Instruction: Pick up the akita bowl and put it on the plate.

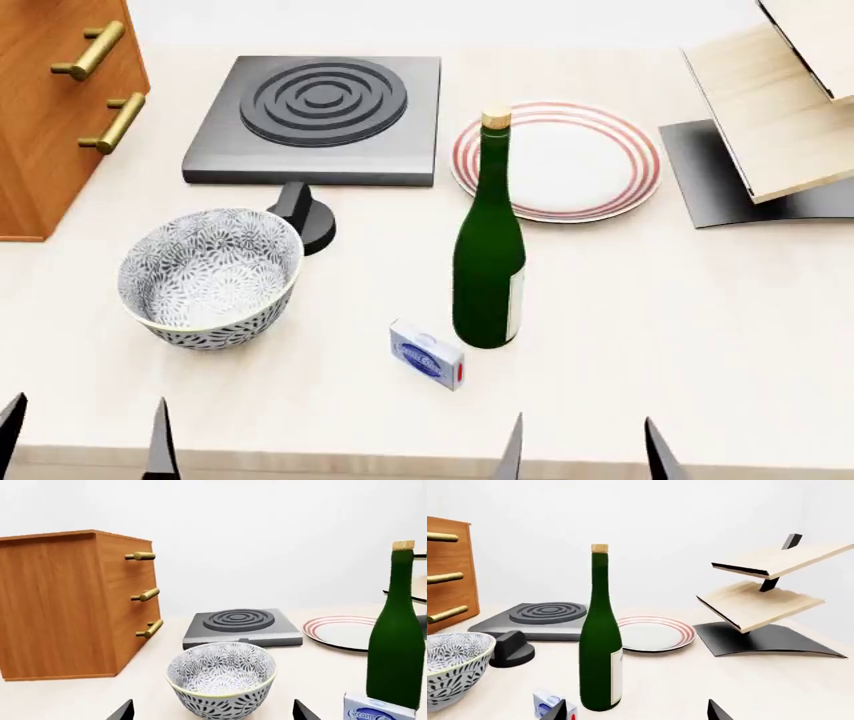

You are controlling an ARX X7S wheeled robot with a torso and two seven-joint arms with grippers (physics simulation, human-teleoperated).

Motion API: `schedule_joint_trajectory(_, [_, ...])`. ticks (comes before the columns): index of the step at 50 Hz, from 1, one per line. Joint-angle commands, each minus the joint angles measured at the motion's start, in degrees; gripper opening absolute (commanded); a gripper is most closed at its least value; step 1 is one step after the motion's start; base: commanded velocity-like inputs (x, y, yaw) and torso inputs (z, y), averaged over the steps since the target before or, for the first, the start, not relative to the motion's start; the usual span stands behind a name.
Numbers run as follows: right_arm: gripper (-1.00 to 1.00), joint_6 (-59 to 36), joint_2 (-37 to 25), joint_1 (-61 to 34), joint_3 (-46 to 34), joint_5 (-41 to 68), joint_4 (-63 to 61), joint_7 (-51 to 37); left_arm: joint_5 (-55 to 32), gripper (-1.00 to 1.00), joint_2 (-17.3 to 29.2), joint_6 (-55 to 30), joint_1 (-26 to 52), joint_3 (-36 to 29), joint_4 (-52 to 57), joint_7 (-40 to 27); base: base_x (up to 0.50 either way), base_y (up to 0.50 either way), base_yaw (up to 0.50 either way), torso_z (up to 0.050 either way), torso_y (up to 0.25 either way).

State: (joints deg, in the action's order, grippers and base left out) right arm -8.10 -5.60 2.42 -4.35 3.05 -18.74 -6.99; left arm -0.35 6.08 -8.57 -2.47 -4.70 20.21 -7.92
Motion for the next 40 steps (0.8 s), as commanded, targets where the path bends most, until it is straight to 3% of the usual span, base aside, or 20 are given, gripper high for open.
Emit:
schedule_joint_trajectory(1, [1.0, -2.0, -1.6, 3.1, 0.8, 1.1, -9.4, -1.6, -0.7, 1.0, 1.4, -1.4, -3.5, 1.5, 9.6, -2.2, 0.0, 0.0, 0.0, 0.0, 0.0])
schedule_joint_trajectory(12, [1.0, -0.5, -2.9, 5.4, 3.4, 3.8, -11.9, -2.3, -4.9, 1.0, 2.2, 2.4, -5.7, 5.4, 8.6, -2.9, 0.0, 0.0, 0.0, 0.0, 0.0])
schedule_joint_trajectory(40, [1.0, 1.6, -4.1, 4.8, 0.7, 4.3, -8.9, -2.5, -6.4, 1.0, 3.1, 5.1, -5.8, 4.6, 5.4, -4.1, 0.0, -0.02, 0.0, 0.0, 0.0])
